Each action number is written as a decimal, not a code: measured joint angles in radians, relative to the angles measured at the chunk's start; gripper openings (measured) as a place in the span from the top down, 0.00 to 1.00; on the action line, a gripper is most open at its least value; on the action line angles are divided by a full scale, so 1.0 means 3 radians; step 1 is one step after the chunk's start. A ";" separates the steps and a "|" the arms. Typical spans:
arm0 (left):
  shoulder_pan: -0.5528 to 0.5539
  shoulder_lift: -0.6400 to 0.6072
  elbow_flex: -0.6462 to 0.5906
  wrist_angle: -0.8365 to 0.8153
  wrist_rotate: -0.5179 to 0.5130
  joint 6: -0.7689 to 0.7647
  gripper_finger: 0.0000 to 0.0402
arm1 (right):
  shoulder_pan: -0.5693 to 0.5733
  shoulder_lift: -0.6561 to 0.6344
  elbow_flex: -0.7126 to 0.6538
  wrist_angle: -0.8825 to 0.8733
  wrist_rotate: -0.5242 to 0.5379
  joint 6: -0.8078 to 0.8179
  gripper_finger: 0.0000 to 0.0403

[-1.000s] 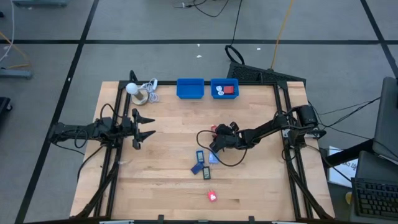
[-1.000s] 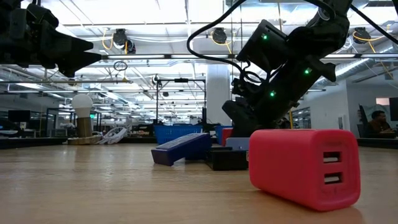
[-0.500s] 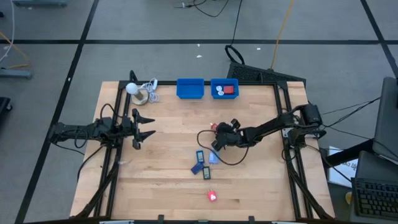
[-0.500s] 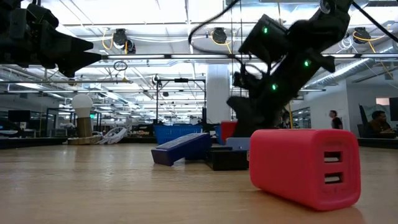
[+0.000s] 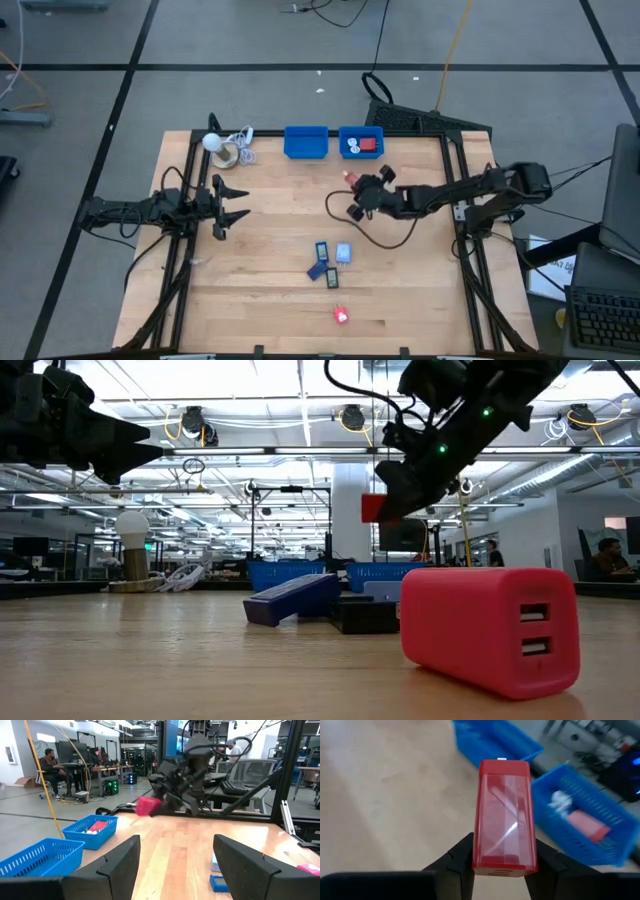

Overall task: Pick & Place Office items
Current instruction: Put the red charger adapter into the right blue bin

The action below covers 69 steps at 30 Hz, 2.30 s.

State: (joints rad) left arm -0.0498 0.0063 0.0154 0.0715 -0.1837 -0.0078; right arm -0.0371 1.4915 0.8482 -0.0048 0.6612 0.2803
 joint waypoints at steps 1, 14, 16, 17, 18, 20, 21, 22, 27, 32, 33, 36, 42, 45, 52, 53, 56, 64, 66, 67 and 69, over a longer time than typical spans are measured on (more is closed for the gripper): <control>0.0000 0.0000 0.0000 -0.0001 0.0000 0.0000 0.36 | -0.0051 -0.0023 0.0000 0.0004 0.0015 -0.0079 0.70; -0.0001 0.0000 0.0000 -0.0001 0.0000 0.0000 0.36 | -0.1047 -0.0075 0.0000 0.0015 -0.0159 -0.0751 0.71; 0.0000 0.0000 0.0000 0.0000 0.0000 0.0000 0.36 | -0.1241 -0.0073 0.0000 0.0052 -0.0355 -0.0750 0.71; -0.0001 0.0000 0.0000 -0.0001 0.0000 0.0000 0.36 | -0.1338 -0.0074 0.0000 0.0095 -0.0472 -0.0754 0.71; 0.0000 0.0000 0.0000 -0.0001 0.0000 0.0000 0.36 | -0.1433 -0.0074 0.0000 0.0142 -0.0594 -0.0750 0.71; -0.0001 0.0000 0.0000 0.0000 0.0000 0.0000 0.36 | -0.1612 -0.0074 0.0000 0.0224 -0.0840 -0.0733 0.71; -0.0001 0.0000 0.0000 -0.0001 0.0000 0.0000 0.36 | -0.1701 -0.0074 0.0000 0.0270 -0.0972 -0.0707 0.71; 0.0000 0.0000 0.0000 -0.0001 0.0000 0.0000 0.36 | -0.1784 -0.0074 0.0000 0.0318 -0.1133 -0.0670 0.71; 0.0000 0.0000 0.0000 0.0000 0.0000 0.0000 0.36 | -0.2130 -0.0039 0.0000 0.0502 -0.1722 -0.0433 0.71; 0.0000 0.0000 -0.0001 -0.0001 0.0000 0.0001 0.36 | -0.2279 0.0130 0.0000 0.0605 -0.1951 -0.0342 0.71; 0.0000 0.0000 0.0000 -0.0001 0.0001 0.0001 0.36 | -0.2283 0.0172 0.0000 0.0623 -0.1950 -0.0354 0.71; 0.0000 0.0000 0.0000 -0.0001 0.0000 0.0001 0.36 | -0.2301 0.0294 0.0000 0.0715 -0.1952 -0.0361 0.71; 0.0000 0.0000 0.0000 0.0000 0.0000 0.0001 0.36 | -0.2301 0.0521 0.0000 0.1070 -0.1952 -0.0363 0.71; -0.0001 0.0000 0.0000 -0.0001 0.0000 0.0001 0.36 | -0.2301 0.0639 0.0000 0.1164 -0.1950 -0.0376 0.71; -0.0001 0.0000 0.0000 0.0000 0.0000 0.0000 0.36 | -0.2299 0.0791 0.0000 0.1200 -0.1949 -0.0473 0.71; -0.0001 0.0000 0.0000 0.0000 0.0000 0.0001 0.36 | -0.2299 0.0804 0.0000 0.1228 -0.1949 -0.0462 0.71; -0.0001 0.0000 0.0000 0.0000 0.0000 0.0001 0.36 | -0.2299 0.0807 0.0000 0.1249 -0.1949 -0.0453 0.71; 0.0000 0.0000 0.0000 -0.0001 0.0000 0.0001 0.36 | -0.2299 0.0805 0.0000 0.1238 -0.1948 -0.0453 0.71; 0.0000 0.0000 0.0000 -0.0001 0.0000 0.0001 0.36 | -0.2299 0.0805 0.0000 0.1235 -0.1944 -0.0453 0.71; -0.0001 0.0000 0.0000 -0.0001 0.0000 0.0001 0.36 | -0.2299 0.0805 0.0000 0.1237 -0.1937 -0.0453 0.71; 0.0000 0.0000 0.0000 0.0000 0.0000 0.0001 0.36 | -0.2299 0.0805 0.0000 0.1235 -0.1934 -0.0453 0.71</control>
State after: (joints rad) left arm -0.0498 0.0063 0.0154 0.0715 -0.1837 -0.0074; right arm -0.7269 1.7329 0.8482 0.3656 0.0811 0.1444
